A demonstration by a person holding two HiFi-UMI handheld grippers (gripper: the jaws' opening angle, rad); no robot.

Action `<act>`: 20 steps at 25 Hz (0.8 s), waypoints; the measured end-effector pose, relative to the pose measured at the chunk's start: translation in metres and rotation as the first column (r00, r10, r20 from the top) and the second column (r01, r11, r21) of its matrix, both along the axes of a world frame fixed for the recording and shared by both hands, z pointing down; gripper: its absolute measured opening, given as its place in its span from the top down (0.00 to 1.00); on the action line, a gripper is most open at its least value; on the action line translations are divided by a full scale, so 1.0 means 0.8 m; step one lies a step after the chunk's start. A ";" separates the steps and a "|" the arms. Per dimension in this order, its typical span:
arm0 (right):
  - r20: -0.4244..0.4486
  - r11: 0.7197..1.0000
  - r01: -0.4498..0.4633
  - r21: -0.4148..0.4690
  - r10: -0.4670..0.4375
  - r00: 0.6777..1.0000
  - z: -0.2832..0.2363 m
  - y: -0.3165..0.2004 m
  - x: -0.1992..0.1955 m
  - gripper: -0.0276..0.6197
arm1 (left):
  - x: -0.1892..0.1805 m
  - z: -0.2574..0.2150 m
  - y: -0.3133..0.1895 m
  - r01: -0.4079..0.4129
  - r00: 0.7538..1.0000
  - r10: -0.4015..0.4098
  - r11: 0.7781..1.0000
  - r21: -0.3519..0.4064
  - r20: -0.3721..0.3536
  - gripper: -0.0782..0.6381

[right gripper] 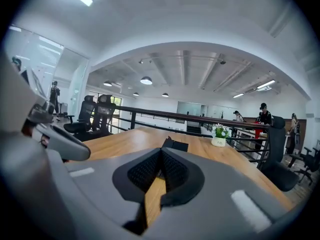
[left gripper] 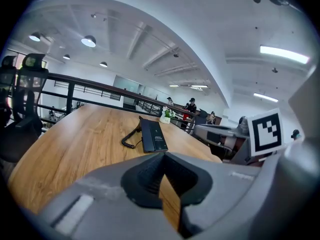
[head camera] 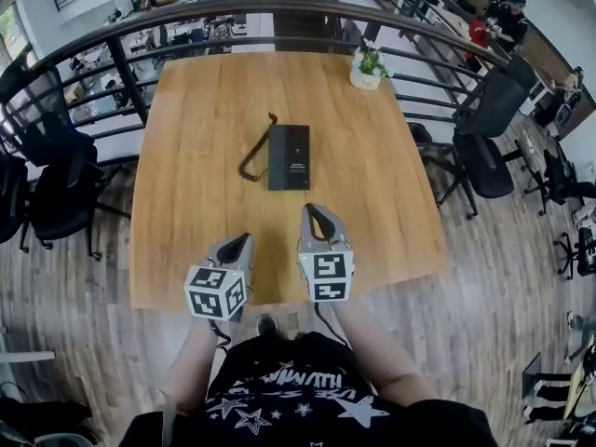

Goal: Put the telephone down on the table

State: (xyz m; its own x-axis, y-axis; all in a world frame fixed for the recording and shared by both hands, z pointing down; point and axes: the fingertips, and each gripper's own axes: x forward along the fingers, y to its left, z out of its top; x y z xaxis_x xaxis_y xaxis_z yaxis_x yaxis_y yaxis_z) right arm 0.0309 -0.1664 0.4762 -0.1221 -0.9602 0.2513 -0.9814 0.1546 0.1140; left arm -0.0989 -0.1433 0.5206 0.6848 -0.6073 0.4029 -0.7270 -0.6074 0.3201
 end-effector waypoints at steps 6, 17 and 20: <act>0.024 0.997 0.077 0.016 -0.078 0.997 -0.006 0.035 -0.018 0.96 | 0.000 0.000 0.028 0.032 0.999 -0.032 0.999 -0.010 0.010 0.89; 0.085 0.996 0.089 -0.025 -0.086 0.993 0.005 0.149 0.005 0.96 | 0.024 -0.009 0.137 0.034 0.999 -0.033 0.999 -0.017 0.038 0.89; 0.087 0.996 0.091 -0.018 -0.089 0.992 -0.001 0.171 0.010 0.96 | 0.025 -0.017 0.158 0.045 0.998 -0.044 0.999 -0.005 0.036 0.89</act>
State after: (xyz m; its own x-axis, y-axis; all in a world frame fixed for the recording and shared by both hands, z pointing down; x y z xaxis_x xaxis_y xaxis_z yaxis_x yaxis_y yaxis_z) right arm 0.0385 -0.0300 0.4751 -0.2298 -0.9386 0.2573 -0.9694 0.2443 0.0253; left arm -0.0786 -0.0168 0.5070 0.6419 -0.6343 0.4308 -0.7645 -0.5723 0.2967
